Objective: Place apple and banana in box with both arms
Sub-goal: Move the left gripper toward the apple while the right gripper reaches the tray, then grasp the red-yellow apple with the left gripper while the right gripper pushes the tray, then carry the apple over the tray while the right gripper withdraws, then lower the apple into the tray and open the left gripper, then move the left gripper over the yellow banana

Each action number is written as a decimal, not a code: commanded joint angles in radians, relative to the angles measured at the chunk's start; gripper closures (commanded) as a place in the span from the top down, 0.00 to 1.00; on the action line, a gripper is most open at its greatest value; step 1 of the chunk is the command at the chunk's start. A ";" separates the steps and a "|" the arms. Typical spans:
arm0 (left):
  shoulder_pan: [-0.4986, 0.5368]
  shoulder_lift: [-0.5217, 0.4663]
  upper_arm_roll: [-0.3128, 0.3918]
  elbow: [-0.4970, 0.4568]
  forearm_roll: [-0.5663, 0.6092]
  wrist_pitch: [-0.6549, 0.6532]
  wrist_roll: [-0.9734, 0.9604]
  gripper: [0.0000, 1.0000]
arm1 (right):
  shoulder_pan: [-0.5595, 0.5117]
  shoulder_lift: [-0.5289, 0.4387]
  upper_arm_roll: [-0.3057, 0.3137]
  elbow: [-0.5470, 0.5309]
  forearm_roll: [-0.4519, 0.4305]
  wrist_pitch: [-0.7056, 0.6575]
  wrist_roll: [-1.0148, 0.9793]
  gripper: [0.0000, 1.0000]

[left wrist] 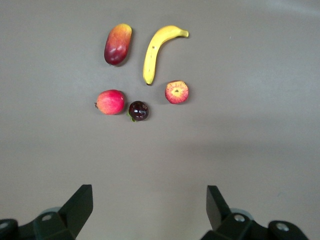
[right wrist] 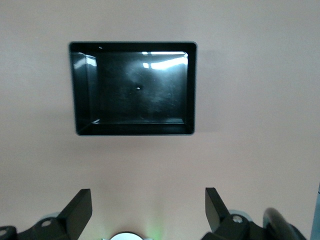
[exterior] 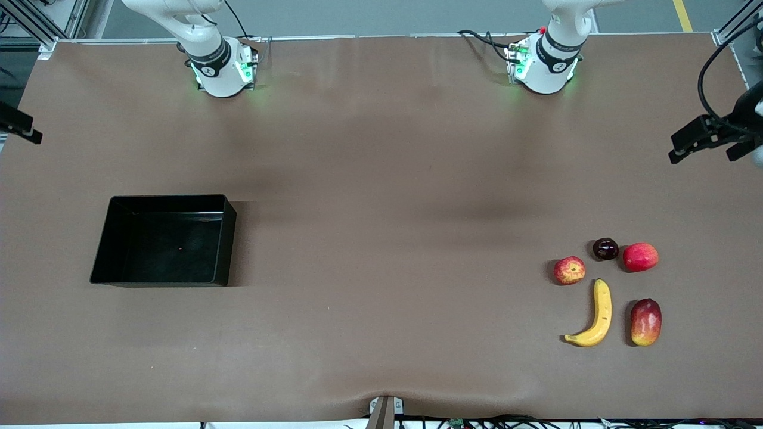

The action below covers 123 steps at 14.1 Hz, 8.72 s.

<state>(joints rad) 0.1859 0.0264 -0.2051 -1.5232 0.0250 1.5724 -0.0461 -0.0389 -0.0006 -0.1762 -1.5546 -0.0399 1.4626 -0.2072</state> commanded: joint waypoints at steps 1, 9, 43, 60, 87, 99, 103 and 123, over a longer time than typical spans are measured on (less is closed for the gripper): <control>0.007 0.107 -0.007 0.018 0.007 0.060 0.000 1.00 | -0.068 0.126 0.012 0.033 -0.020 0.027 0.005 1.00; 0.006 0.351 -0.002 0.020 0.001 0.161 0.000 1.00 | -0.145 0.371 0.014 0.016 0.011 0.263 0.000 1.00; -0.029 0.679 -0.008 -0.060 -0.020 0.575 -0.063 1.00 | 0.077 0.490 0.044 -0.038 0.371 0.219 0.084 0.00; -0.026 0.594 -0.049 -0.057 -0.017 0.595 -0.063 0.00 | 0.614 0.666 0.041 0.020 0.589 0.596 0.491 0.00; -0.445 0.734 -0.257 0.034 0.191 0.572 -0.647 0.00 | 0.179 0.346 -0.017 0.203 0.229 0.096 0.323 1.00; -0.480 0.784 -0.225 0.034 0.260 0.641 -0.640 1.00 | 0.056 0.013 -0.023 0.071 0.022 -0.074 0.060 1.00; -0.450 0.715 -0.223 0.055 0.294 0.626 -0.634 1.00 | 0.063 -0.105 -0.017 -0.054 0.018 -0.070 0.060 1.00; 0.030 0.734 -0.221 0.152 0.463 0.561 -0.174 1.00 | 0.088 -0.094 -0.005 0.004 -0.015 0.036 0.060 1.00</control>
<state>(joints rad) 0.1862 0.7290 -0.4165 -1.3723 0.4391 2.0884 -0.2591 0.0343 -0.0992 -0.1799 -1.5648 -0.0270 1.5076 -0.1453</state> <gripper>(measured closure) 0.000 0.000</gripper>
